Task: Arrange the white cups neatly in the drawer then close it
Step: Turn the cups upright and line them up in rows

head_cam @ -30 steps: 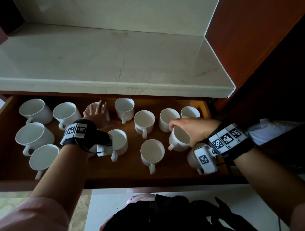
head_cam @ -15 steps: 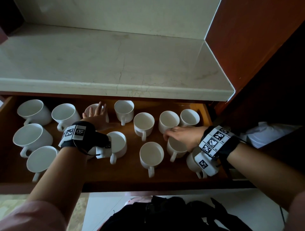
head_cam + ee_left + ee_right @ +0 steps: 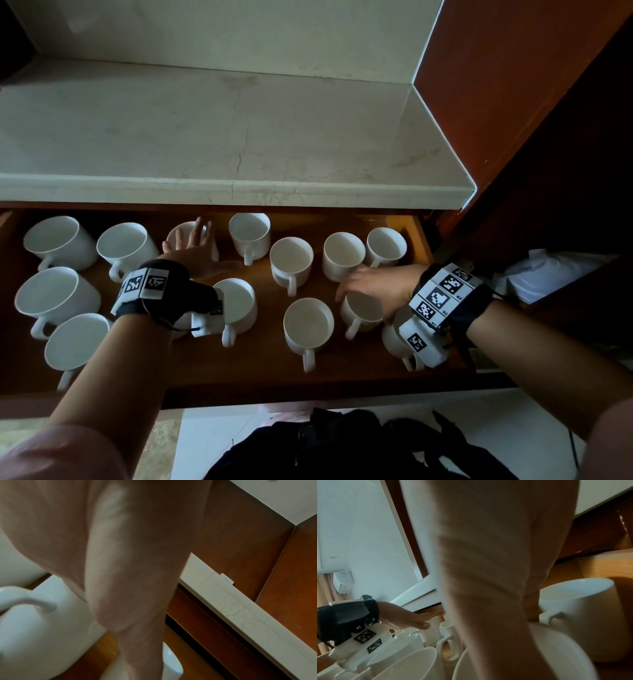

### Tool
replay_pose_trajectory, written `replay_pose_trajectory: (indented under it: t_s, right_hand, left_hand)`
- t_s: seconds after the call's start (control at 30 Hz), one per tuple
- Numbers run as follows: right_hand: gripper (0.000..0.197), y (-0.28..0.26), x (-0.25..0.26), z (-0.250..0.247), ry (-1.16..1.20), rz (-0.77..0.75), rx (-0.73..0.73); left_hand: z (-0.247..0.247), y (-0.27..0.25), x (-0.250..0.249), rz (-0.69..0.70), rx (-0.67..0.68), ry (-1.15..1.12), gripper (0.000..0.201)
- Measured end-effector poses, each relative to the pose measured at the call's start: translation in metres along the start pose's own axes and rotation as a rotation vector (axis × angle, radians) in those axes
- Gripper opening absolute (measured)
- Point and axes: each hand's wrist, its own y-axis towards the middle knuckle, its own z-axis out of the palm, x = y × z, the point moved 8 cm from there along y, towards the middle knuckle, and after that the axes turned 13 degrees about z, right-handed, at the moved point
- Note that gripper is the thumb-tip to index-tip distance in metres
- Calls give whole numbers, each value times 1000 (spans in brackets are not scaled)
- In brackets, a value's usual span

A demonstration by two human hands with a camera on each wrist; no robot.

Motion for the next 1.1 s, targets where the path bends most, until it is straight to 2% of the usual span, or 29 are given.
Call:
replay_pose_trajectory:
  t_s: [0.1,0.2,0.3,0.37,0.43,0.5,0.6,0.77,0.93,1.1]
  right_hand:
    - [86,-4,-2,-4,96,-11,-13]
    - [70,-14,-13,-17,329,24,-84]
    - [38,-19,-40,-26,473,209,-316]
    - [22,-18,-59,-22,520,384,-392]
    - [16,-15,-64,-12,517,500,-303]
    - [15,-12,-59,0,514,545,-205]
    - [17,-10,-59,4,514,602,-233]
    - [28,-12,-67,3,624,588,-321]
    - [22,-11,-65,0,796,489,-390]
    - [19,-6,-58,-6,781,401,-450]
  left_hand:
    - [0,-1,0,1,2,0,106]
    - [0,-1,-1,4,3,-8,106]
    - [0,0,-1,4,2,-2,106]
    - [0,-1,-2,0,2,-1,107]
    - [0,-2,-2,-2,6,1,107]
    - [1,-1,-2,-1,4,1,107]
    - [0,0,-1,2,-6,6,107]
    - [1,1,0,-3,-13,-9,107]
    - [2,1,-1,-4,-3,-5,107]
    - [2,2,0,-7,2,-5,107]
